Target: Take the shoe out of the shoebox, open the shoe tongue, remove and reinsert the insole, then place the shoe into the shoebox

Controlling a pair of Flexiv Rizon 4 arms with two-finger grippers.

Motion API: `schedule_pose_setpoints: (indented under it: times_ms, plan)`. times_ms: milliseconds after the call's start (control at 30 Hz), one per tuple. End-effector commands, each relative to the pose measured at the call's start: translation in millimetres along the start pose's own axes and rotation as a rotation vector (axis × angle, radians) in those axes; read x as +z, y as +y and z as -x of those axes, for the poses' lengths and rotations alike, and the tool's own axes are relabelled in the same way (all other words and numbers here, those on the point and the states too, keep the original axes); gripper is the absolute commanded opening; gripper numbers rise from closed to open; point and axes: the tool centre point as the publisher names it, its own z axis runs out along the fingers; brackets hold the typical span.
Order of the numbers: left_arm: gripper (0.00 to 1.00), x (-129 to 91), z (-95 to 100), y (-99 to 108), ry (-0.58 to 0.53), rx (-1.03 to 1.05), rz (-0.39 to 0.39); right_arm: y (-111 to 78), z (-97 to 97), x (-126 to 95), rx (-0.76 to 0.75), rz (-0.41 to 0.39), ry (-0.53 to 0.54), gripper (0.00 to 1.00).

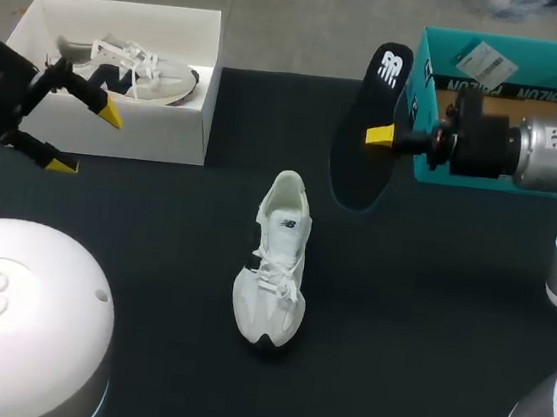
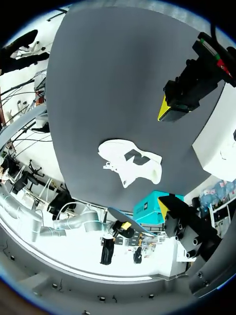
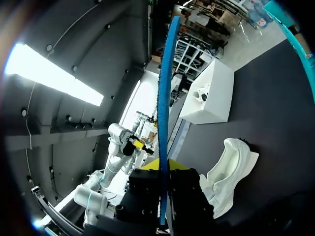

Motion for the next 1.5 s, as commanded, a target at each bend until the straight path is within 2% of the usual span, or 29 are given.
schedule_pose_setpoints:
  times_ms: [33,133,200,233,667,767,800,1067,1233,1333,1400,1500]
  plan:
    - [1.00,1.8,0.8,-2.8,0.004,0.001,0.010,-4.4,-0.6,4.7,-0.048,0.036,-0.006,0.00]
    - [1.00,1.8,0.8,-2.8,0.004,0.001,0.010,-1.5,-0.4,12.3,-0.107,0.036,-0.046,0.00]
    - [1.00,1.8,0.8,-2.8,0.004,0.001,0.010,-0.8,-1.3,18.1,-0.144,0.033,-0.147,0.00]
    - [1.00,1.8,0.8,-2.8,0.004,0.001,0.010,-1.3,-1.7,20.5,-0.154,0.006,-0.185,0.00]
    - [1.00,1.8,0.8,-2.8,0.004,0.001,0.010,-1.3,-1.7,20.5,-0.154,0.006,-0.185,0.00]
    - [1.00,1.8,0.8,-2.8,0.004,0.001,0.010,-10.3,6.8,35.5,-0.225,-0.064,-0.203,0.00]
    - [1.00,1.8,0.8,-2.8,0.004,0.001,0.010,-10.4,9.0,40.5,-0.227,-0.064,-0.207,0.00]
    - [1.00,1.8,0.8,-2.8,0.004,0.001,0.010,12.8,5.3,85.8,-0.264,-0.057,-0.134,0.00]
    - [1.00,1.8,0.8,-2.8,0.004,0.001,0.010,26.0,20.7,104.4,-0.308,-0.045,-0.129,0.00]
    - [1.00,1.8,0.8,-2.8,0.004,0.001,0.010,32.3,31.2,112.0,-0.345,-0.038,-0.180,0.00]
    - [1.00,1.8,0.8,-2.8,0.004,0.001,0.010,35.4,33.7,110.3,-0.362,-0.034,-0.284,0.00]
    - [1.00,1.8,0.8,-2.8,0.004,0.001,0.010,35.4,33.7,110.3,-0.362,-0.034,-0.284,0.00]
